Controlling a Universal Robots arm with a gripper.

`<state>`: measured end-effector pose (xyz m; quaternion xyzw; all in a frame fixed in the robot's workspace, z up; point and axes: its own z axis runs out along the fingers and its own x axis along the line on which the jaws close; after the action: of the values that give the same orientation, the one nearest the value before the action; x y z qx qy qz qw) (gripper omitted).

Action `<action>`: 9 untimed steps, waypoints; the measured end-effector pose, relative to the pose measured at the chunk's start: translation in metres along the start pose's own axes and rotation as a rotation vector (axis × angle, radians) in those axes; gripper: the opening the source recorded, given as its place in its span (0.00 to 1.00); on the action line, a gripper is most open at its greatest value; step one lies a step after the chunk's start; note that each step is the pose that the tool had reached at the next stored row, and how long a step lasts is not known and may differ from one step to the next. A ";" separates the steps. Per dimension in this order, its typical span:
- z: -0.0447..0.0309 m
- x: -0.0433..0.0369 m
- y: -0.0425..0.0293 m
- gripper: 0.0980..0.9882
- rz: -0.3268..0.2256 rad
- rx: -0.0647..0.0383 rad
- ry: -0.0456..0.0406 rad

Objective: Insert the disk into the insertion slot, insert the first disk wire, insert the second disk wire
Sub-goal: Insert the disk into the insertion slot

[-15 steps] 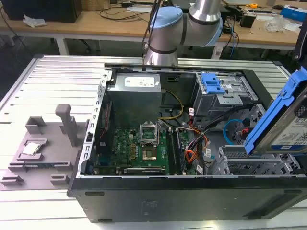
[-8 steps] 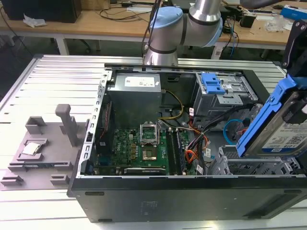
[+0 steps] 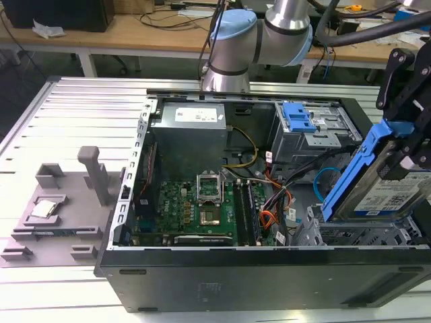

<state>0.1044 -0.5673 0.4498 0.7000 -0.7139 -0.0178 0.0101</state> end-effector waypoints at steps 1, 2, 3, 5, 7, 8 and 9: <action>0.0014 -0.0008 0.0000 0.30 0.000 0.000 -0.0001; 0.0025 -0.0015 0.0000 0.30 0.000 0.000 -0.0001; 0.0046 -0.0025 0.0000 0.30 0.000 0.000 -0.0002; 0.0080 -0.0048 0.0001 0.30 0.000 0.000 -0.0003; 0.0098 -0.0059 0.0000 0.30 0.000 0.000 -0.0006; 0.0126 -0.0066 0.0000 0.30 0.000 0.000 -0.0006; 0.0142 -0.0069 0.0000 0.30 0.000 0.000 -0.0003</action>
<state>0.1040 -0.5602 0.4356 0.7000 -0.7139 -0.0179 0.0101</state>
